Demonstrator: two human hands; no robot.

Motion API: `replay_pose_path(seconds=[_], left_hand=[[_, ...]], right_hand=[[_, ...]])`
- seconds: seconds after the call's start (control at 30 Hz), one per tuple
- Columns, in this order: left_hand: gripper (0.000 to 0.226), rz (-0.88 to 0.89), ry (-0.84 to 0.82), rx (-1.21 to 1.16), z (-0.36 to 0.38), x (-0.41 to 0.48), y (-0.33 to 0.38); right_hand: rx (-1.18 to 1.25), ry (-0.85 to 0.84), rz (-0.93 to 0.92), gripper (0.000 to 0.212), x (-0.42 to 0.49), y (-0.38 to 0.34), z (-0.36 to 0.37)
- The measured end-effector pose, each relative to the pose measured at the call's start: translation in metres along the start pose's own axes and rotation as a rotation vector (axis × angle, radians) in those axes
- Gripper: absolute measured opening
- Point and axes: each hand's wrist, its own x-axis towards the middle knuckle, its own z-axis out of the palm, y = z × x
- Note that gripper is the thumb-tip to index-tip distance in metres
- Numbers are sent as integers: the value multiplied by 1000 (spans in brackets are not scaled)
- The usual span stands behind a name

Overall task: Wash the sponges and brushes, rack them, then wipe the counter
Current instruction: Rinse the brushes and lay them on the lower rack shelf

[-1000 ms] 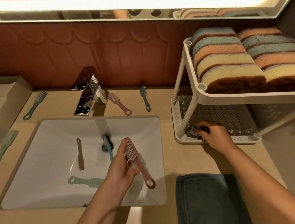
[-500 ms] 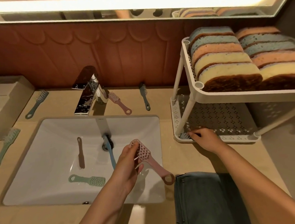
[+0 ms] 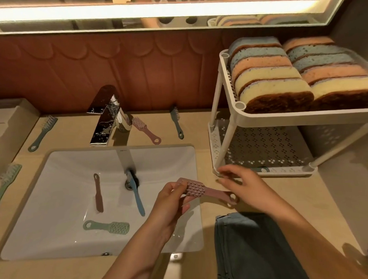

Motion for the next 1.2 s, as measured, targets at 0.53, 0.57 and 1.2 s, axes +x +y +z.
replay_pose_path(seconds=[0.53, 0.57, 1.2], left_hand=[[12, 158, -154, 275, 44, -1, 1], [12, 186, -147, 332, 45, 1, 3], [33, 1063, 54, 1273, 81, 58, 38]], right_hand=[[86, 308, -124, 26, -28, 3, 14], [89, 324, -116, 24, -28, 4, 11], [-236, 317, 159, 29, 49, 54, -45]])
